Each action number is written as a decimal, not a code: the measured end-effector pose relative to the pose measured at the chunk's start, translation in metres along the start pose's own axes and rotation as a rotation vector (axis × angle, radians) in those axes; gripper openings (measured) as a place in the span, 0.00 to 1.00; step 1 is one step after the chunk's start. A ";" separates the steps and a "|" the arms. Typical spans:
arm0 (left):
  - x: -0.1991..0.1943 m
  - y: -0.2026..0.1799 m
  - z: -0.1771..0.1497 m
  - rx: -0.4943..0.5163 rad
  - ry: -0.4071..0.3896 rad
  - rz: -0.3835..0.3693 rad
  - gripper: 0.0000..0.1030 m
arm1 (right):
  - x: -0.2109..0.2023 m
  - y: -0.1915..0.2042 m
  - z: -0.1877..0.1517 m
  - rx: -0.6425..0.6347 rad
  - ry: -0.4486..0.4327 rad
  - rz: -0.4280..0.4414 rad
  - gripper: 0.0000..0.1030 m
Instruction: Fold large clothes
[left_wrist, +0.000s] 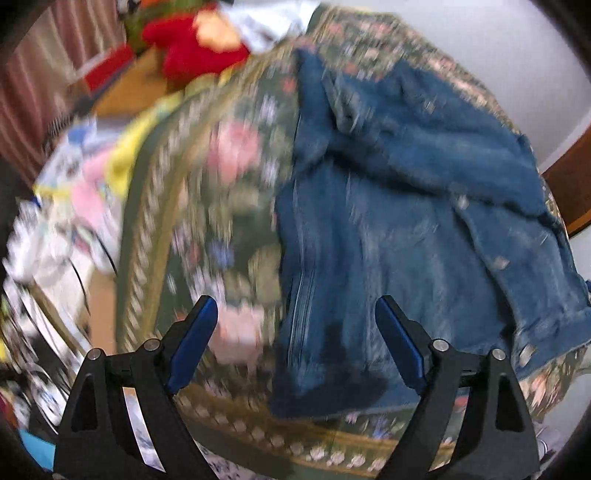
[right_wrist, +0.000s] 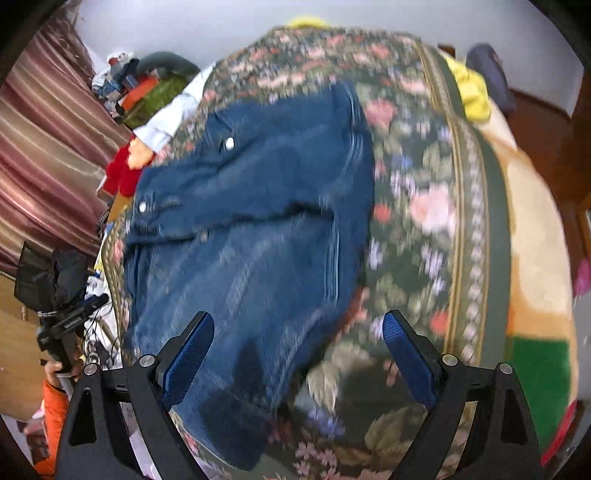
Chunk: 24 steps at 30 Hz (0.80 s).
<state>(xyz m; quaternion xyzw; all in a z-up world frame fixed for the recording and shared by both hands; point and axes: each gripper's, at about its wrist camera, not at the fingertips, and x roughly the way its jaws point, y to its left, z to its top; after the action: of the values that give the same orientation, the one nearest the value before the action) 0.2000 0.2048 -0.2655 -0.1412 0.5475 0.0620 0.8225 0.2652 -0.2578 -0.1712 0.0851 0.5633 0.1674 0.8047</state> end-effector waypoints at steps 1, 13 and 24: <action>0.007 0.004 -0.007 -0.021 0.025 -0.019 0.85 | 0.003 -0.001 -0.005 0.003 0.010 0.008 0.89; 0.048 0.019 -0.048 -0.178 0.143 -0.148 0.77 | 0.015 0.014 -0.037 -0.025 0.023 0.098 0.67; 0.011 -0.034 -0.041 0.052 0.010 -0.031 0.19 | 0.020 0.021 -0.023 0.030 -0.018 0.221 0.20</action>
<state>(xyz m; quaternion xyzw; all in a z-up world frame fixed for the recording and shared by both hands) 0.1764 0.1600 -0.2845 -0.1284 0.5507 0.0345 0.8241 0.2464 -0.2320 -0.1895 0.1602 0.5455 0.2460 0.7850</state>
